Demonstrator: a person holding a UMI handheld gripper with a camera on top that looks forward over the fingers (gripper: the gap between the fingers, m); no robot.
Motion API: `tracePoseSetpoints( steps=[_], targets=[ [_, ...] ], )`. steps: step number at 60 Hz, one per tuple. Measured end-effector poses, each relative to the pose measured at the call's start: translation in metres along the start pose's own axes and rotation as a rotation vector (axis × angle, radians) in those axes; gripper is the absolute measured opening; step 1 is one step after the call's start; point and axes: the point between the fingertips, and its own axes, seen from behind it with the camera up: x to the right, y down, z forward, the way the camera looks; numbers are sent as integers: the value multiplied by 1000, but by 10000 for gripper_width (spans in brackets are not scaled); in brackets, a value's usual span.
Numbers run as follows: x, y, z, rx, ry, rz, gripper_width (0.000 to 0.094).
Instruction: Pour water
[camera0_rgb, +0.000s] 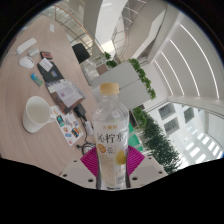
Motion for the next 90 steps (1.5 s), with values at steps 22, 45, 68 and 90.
tracePoseSetpoints(
  steps=[22,45,68,90],
  targets=[
    [-38,-54,53,49,34,-1270,325],
    [-32,-72,52,85,17,-1026,327],
    [53,9,32,253,22,939,430],
    [-74,126,44,107,-106,1086,432]
  ],
)
